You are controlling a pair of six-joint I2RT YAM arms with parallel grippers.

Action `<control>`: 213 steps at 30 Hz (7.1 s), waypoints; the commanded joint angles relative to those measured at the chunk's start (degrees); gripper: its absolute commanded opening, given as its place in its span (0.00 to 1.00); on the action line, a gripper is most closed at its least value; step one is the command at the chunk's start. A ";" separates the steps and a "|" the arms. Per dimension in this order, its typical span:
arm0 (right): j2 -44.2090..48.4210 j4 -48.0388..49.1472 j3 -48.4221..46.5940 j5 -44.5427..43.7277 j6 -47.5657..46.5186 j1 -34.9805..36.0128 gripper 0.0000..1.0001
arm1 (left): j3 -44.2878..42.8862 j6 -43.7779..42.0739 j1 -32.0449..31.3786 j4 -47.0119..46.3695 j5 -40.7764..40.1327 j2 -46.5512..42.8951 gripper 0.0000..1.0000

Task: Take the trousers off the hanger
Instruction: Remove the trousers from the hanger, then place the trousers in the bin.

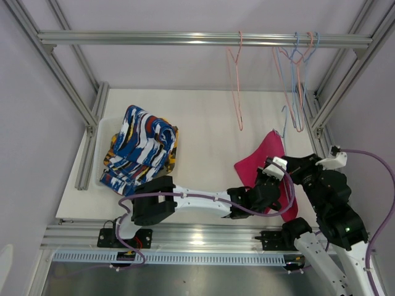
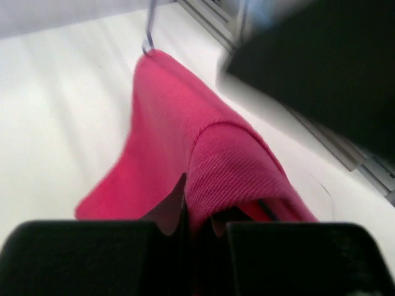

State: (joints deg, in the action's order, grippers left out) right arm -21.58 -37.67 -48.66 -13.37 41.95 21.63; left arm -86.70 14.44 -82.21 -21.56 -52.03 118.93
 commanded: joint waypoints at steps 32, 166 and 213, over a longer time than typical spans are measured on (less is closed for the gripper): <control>3.74 7.70 20.09 5.19 2.08 1.14 0.00 | 15.23 -35.95 -4.27 -26.33 -6.77 -36.75 0.01; 0.31 21.67 39.08 16.44 -1.61 2.54 0.00 | 33.97 14.48 48.91 37.19 5.89 -45.80 0.47; -0.65 23.43 39.44 18.38 -2.49 2.54 0.00 | 39.23 25.81 41.53 42.30 17.23 -66.03 0.99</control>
State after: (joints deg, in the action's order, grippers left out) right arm -21.93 -17.15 -9.21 4.19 40.40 23.88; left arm -48.18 35.40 -39.40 24.43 -37.60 50.89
